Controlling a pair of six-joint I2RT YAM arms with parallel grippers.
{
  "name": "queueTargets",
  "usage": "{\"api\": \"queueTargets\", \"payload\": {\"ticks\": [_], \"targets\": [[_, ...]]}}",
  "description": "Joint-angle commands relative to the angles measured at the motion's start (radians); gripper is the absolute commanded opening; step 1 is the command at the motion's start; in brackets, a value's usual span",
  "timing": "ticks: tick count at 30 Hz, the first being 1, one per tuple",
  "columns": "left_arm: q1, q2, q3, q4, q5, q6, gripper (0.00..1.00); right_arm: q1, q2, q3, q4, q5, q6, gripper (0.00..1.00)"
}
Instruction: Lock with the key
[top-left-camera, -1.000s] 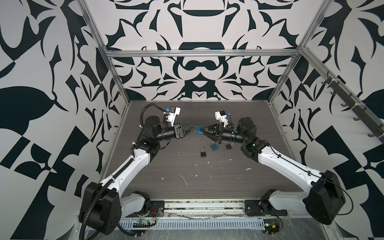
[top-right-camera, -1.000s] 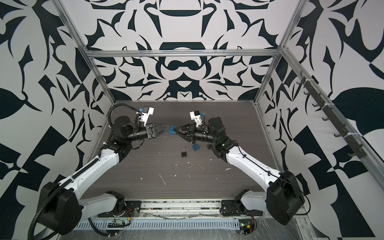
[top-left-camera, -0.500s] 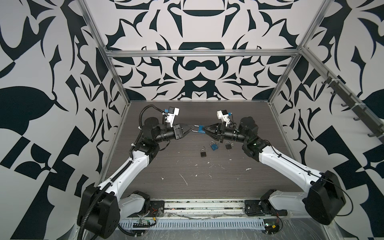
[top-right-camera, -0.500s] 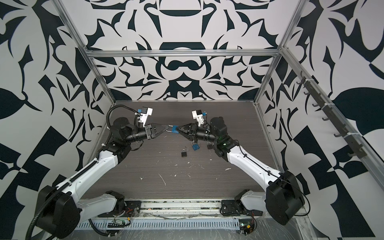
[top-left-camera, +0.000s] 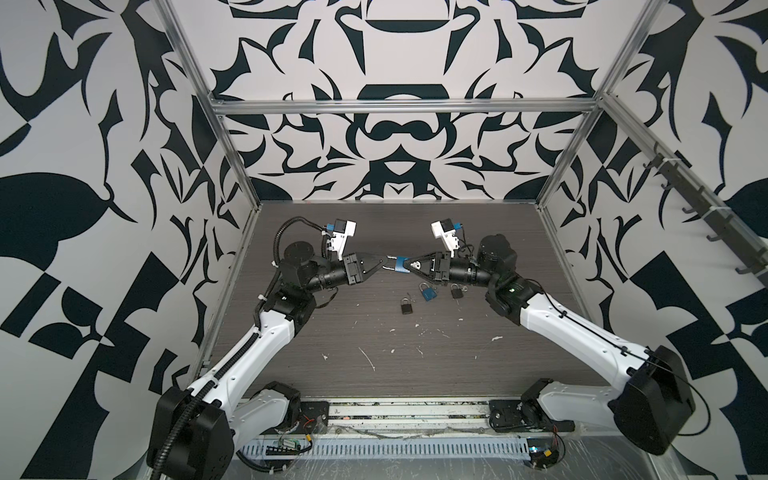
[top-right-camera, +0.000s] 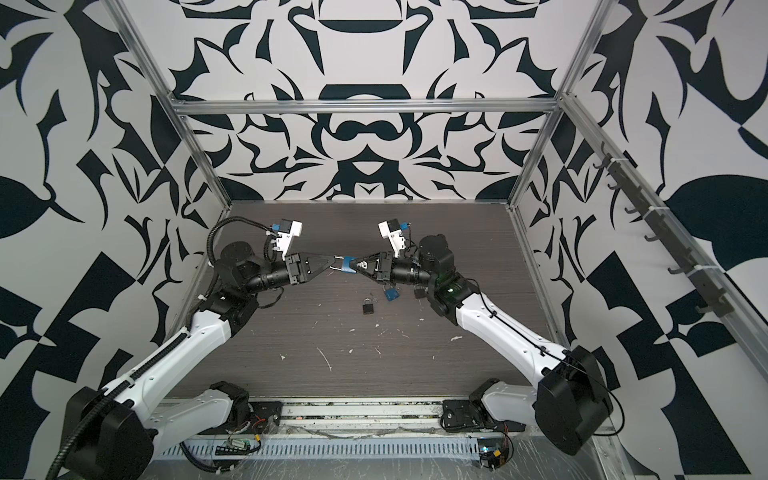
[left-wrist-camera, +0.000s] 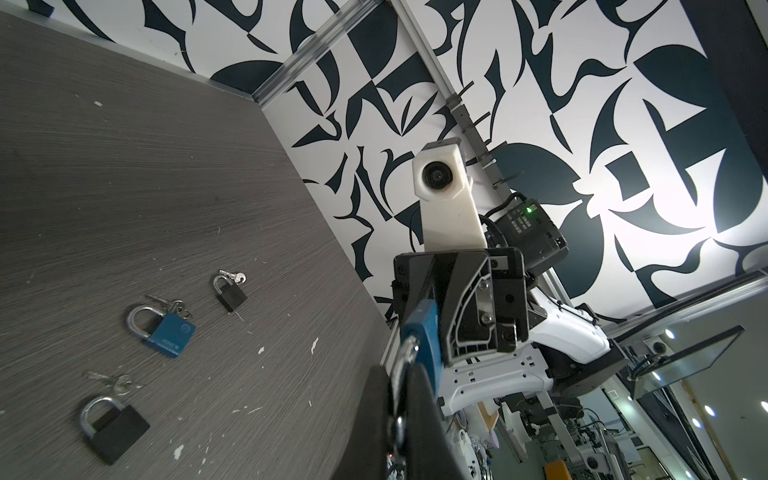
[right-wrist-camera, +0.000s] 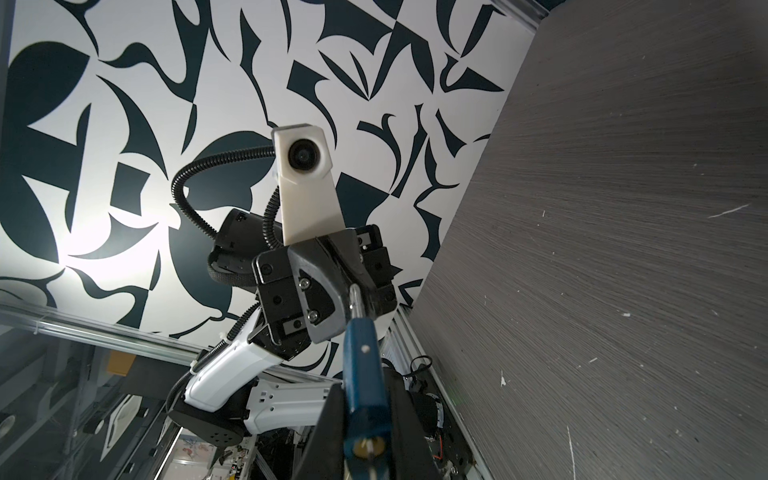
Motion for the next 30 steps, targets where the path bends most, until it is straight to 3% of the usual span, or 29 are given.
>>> {"api": "queueTargets", "payload": {"ticks": [1,14,30], "targets": [[-0.001,-0.04,-0.003,0.059,-0.002,-0.019,0.0,0.0,-0.03,0.043,-0.066,0.014,-0.087,0.0],[-0.055,-0.026,0.01,0.102,0.012,-0.032,0.0,0.0,-0.034,0.049,-0.045,0.04,-0.105,0.0],[-0.134,0.019,0.013,0.161,0.008,-0.036,0.0,0.033,0.064,0.083,0.086,0.032,-0.066,0.0]]}}
